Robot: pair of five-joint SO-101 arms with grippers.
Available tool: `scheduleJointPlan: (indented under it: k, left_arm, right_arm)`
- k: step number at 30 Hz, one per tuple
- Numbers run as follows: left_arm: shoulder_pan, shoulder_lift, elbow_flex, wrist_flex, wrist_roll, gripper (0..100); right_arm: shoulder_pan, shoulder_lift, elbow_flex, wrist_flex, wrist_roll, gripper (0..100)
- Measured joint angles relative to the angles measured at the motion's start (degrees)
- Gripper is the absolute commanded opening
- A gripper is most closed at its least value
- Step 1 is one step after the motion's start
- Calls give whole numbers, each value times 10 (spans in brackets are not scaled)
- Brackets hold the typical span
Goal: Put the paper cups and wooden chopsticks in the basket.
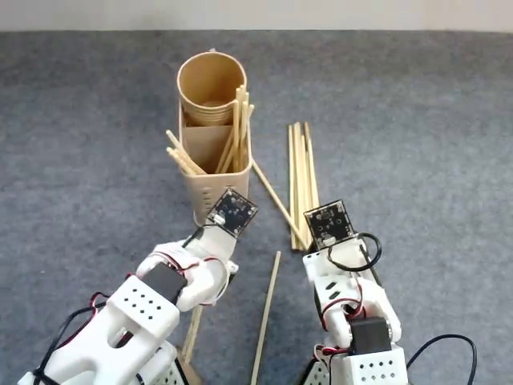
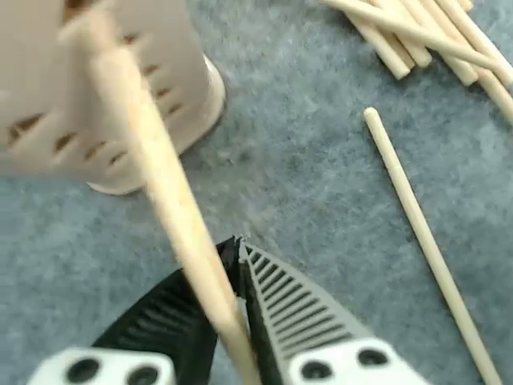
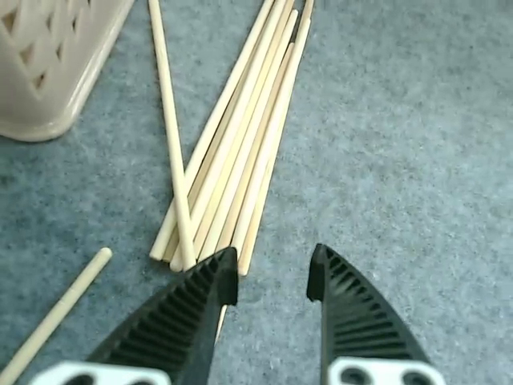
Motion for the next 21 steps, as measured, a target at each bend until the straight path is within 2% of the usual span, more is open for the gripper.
scheduleJointPlan:
  k: [4, 9, 16, 21]
  left_arm:
    - [1, 0, -25, 11, -4, 4]
    - [29, 0, -109, 101, -4, 4]
    - [99, 0, -280, 214, -7, 4]
    - [105, 0, -421, 252, -39, 4]
  right_arm:
    - [0, 0, 0, 0, 0, 156]
    - [0, 0, 0, 0, 0, 156]
    - [0, 0, 0, 0, 0, 156]
    - [0, 0, 0, 0, 0, 156]
